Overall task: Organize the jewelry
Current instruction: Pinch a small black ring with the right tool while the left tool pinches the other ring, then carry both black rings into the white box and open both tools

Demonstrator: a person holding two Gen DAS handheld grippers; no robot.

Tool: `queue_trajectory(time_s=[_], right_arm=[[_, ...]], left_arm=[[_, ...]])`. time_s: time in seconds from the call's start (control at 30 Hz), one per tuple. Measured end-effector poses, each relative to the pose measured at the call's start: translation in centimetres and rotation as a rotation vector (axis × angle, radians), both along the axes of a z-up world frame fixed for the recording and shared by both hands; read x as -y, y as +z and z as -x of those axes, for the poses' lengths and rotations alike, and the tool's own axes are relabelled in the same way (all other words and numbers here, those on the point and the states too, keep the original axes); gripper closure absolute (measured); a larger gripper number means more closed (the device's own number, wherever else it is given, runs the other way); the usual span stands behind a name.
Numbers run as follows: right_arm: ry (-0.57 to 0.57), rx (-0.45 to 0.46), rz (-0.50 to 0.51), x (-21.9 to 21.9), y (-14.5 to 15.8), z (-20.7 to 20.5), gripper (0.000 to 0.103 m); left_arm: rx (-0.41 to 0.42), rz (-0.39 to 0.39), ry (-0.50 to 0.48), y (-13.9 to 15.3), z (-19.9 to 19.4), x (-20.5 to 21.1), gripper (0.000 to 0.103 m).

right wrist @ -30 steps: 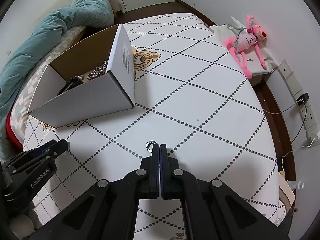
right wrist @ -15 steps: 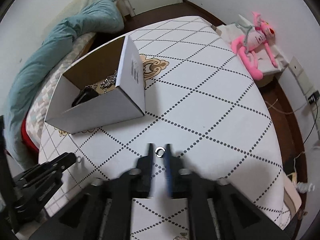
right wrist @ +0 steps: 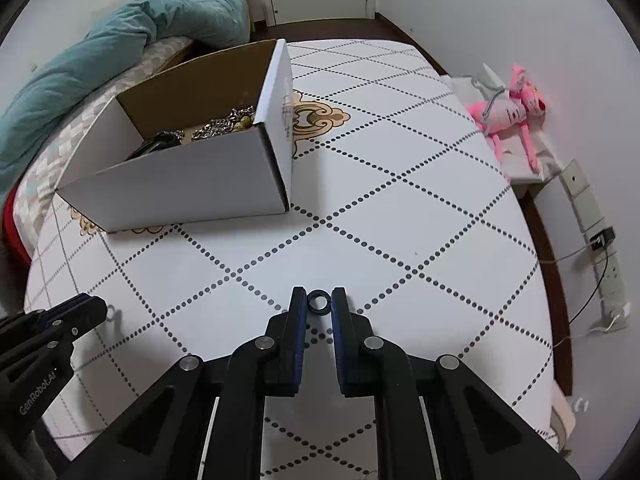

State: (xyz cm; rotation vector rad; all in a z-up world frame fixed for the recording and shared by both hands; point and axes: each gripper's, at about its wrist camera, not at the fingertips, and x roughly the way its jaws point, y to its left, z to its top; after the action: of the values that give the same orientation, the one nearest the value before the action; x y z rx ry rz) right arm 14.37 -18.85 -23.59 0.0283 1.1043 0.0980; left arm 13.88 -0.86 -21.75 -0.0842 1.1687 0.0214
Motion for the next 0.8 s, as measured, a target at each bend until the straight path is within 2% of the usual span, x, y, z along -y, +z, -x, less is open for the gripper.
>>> queue_trajectory(time_s=[0.13, 0.33, 0.5, 0.6, 0.8], right_arm=[[-0.01, 0.018, -0.062, 0.6, 1.6, 0.3, 0.09], [0.007, 0.095, -0.168, 0.4, 7.2, -0.4, 0.09], [0.045, 0.127, -0.256, -0.2, 11.6, -3.2, 0.09], [0.068, 0.114, -0.269, -0.8, 12.4, -5.8, 0.09], [0.106, 0.001, -0.267, -2.3, 10.7, -11.7, 0.09]], left_arm=[[0.033, 0.026, -0.006, 1.8, 0.0, 0.1, 0.093], [0.117, 0.077, -0.03, 6.6, -0.8, 0.5, 0.093], [0.161, 0.129, -0.05, 10.4, -3.9, 0.5, 0.093], [0.148, 0.152, -0.044, 10.8, -6.6, 0.1, 0.093], [0.052, 0.156, -0.041, 8.7, -11.5, -1.1, 0.093]])
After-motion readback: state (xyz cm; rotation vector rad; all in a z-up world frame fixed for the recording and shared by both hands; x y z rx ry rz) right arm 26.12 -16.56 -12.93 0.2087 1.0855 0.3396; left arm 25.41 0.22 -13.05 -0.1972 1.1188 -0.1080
